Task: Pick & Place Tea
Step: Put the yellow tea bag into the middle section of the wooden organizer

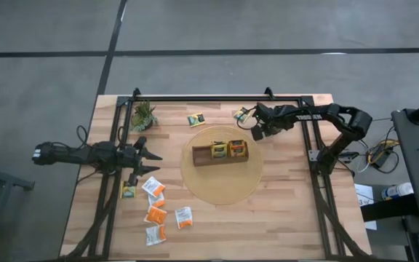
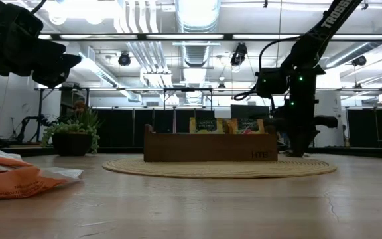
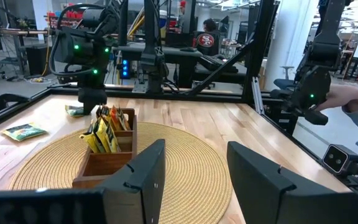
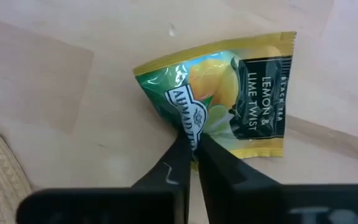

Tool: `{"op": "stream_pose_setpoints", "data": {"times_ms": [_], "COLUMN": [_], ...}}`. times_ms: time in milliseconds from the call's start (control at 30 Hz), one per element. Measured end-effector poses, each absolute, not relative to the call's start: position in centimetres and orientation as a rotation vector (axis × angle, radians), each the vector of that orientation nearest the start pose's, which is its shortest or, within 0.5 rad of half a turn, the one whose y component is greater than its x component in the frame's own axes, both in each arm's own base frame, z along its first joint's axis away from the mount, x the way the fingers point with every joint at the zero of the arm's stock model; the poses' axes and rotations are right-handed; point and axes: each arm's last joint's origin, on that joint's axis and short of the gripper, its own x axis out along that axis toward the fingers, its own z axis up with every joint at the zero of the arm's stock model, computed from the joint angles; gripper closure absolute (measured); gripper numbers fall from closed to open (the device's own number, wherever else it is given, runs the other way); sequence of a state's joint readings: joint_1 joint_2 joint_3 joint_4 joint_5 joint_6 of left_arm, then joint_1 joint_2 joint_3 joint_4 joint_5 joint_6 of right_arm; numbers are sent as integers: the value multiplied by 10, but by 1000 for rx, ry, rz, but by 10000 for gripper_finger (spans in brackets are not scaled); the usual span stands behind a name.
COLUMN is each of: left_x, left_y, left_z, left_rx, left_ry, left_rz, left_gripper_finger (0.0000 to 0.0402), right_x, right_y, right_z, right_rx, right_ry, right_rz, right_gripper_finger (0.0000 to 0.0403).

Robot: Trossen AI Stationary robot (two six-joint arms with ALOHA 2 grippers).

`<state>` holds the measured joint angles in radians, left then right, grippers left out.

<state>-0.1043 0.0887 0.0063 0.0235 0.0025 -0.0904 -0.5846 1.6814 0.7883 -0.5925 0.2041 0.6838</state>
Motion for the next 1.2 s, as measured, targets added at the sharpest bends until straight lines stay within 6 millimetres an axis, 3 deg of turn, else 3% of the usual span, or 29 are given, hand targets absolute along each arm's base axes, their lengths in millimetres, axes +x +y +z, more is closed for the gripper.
{"op": "stream_pose_setpoints", "data": {"times_ms": [333, 933, 1200], "left_x": [102, 102, 102], "left_y": [-11, -11, -11], "left_z": [161, 161, 161], "left_rx": [-87, -87, -87], "left_ry": [64, 64, 64], "left_rz": [-104, -104, -104], "left_gripper_finger": [235, 235, 235], "right_x": [210, 212, 231], "right_y": [-137, -69, -33], "right_z": [132, 206, 232], "right_rx": [765, 454, 324], "right_ry": [1215, 997, 917], "right_rz": [-1067, -928, -829], "right_gripper_finger": [393, 395, 395]}}
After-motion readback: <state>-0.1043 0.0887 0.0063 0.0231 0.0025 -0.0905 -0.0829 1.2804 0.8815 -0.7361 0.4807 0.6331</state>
